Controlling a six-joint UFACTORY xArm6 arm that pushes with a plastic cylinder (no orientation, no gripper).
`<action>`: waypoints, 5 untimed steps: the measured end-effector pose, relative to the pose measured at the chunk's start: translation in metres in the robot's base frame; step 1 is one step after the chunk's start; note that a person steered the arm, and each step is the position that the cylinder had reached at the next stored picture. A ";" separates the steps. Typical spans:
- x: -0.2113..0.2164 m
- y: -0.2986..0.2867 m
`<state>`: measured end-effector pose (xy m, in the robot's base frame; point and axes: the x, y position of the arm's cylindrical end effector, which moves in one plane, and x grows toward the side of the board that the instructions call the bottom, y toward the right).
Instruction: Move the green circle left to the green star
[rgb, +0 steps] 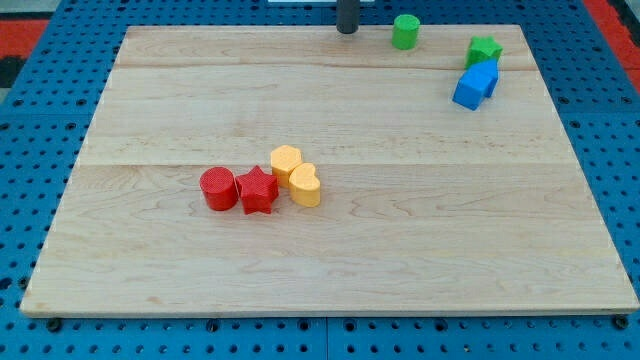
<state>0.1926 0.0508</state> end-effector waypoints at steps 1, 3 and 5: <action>0.000 0.082; 0.082 0.013; 0.251 0.119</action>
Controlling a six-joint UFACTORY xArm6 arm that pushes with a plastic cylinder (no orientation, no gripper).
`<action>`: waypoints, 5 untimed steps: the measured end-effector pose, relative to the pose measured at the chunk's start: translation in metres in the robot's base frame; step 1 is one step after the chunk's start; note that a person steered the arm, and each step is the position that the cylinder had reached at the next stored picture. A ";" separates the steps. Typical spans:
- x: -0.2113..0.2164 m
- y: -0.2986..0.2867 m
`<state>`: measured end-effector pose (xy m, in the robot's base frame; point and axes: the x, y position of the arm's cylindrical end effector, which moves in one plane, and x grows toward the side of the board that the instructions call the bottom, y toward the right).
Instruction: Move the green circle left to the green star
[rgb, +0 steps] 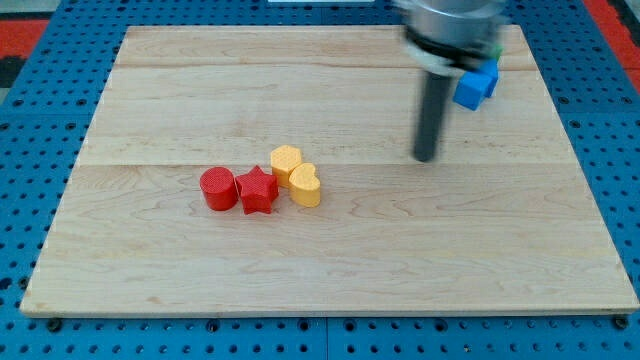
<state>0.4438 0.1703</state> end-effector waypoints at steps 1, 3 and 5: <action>-0.064 0.120; -0.252 0.123; -0.240 0.021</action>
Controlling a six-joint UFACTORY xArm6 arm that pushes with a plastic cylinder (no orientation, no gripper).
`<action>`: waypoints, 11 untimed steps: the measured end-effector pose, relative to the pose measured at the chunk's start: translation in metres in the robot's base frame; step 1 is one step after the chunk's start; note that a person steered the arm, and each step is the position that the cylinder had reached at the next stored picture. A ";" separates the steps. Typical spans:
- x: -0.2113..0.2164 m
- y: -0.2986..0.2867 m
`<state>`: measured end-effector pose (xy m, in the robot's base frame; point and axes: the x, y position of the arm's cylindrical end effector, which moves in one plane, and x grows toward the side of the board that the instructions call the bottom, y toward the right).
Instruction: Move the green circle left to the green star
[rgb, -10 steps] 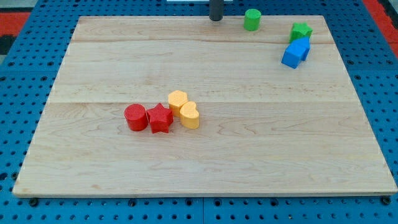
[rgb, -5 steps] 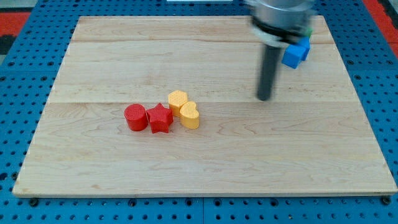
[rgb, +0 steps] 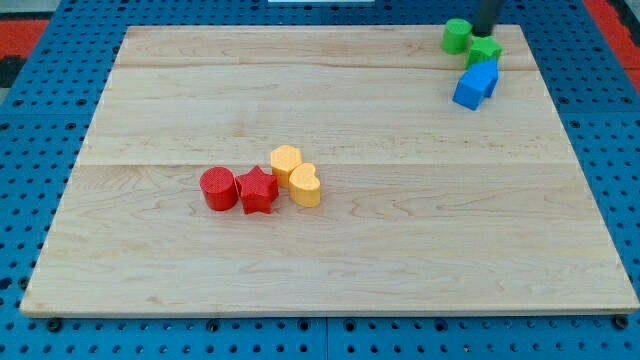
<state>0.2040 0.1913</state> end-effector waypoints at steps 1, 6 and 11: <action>-0.005 -0.038; 0.002 -0.188; 0.055 -0.093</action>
